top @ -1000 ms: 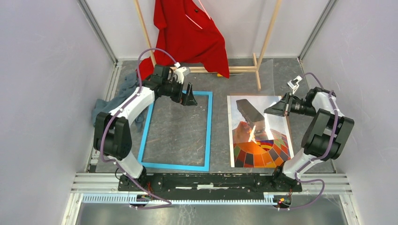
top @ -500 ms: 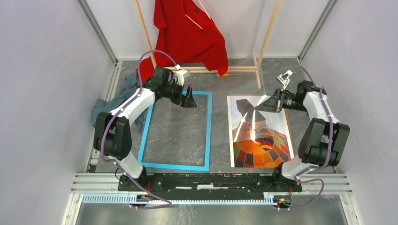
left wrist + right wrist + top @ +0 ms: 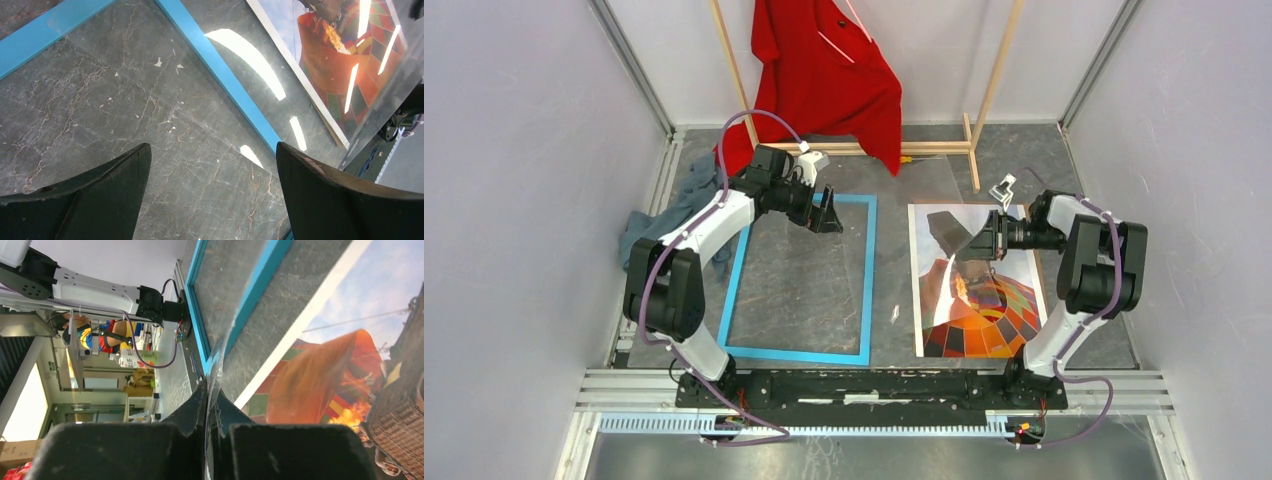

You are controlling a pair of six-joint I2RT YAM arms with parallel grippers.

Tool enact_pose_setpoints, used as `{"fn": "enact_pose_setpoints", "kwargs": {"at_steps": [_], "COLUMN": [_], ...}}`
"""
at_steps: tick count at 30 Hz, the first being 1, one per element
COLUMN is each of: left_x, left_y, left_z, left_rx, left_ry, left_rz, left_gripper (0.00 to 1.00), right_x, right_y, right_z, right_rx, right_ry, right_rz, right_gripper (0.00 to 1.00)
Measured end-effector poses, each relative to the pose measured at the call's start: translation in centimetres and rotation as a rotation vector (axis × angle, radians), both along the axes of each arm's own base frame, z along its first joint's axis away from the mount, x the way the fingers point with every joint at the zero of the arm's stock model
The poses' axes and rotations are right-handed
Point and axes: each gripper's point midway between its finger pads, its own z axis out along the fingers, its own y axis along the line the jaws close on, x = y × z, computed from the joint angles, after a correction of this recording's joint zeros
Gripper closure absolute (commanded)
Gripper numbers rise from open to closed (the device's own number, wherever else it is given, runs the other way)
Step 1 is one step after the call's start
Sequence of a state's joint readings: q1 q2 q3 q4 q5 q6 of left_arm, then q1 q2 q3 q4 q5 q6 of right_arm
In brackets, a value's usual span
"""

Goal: Take the photo out of the frame
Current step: Pick up the photo frame item from the photo frame, then place the photo frame item in the photo frame.

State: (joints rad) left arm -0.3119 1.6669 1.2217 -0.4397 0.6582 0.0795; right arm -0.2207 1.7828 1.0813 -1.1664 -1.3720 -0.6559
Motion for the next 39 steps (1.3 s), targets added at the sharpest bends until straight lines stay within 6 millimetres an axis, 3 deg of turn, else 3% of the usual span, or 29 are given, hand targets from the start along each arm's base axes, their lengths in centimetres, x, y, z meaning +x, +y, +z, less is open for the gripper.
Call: {"fn": "enact_pose_setpoints", "kwargs": {"at_steps": [8,12,15,25,39], "left_x": [0.1,-0.2,-0.4,-1.7,-2.5], "left_y": [0.0,0.1,0.1,0.7,1.0], "left_z": [-0.3,-1.0,-1.6,-4.4,-6.2], "left_rx": [0.001,0.005,0.010,0.038,0.056], "left_ry": [0.002,0.016,0.030,0.090,0.101], "left_rz": [0.000,0.000,0.000,-0.006,-0.002], "left_gripper": [0.00,0.00,0.00,0.00,0.00], "right_x": [-1.2,-1.4,-1.2,-1.4,-0.4], "right_y": [-0.3,-0.6,-1.1,-1.9,-4.1], "right_z": [-4.0,-4.6,-4.8,-6.6,-9.7], "right_rx": [-0.017,-0.030,-0.038,-0.072,-0.341], "right_ry": [0.081,0.061,0.040,0.042,-0.018], "right_rz": [0.047,0.056,0.048,0.053,-0.019], "right_gripper": [0.80,0.78,0.69,0.55,0.27]}}
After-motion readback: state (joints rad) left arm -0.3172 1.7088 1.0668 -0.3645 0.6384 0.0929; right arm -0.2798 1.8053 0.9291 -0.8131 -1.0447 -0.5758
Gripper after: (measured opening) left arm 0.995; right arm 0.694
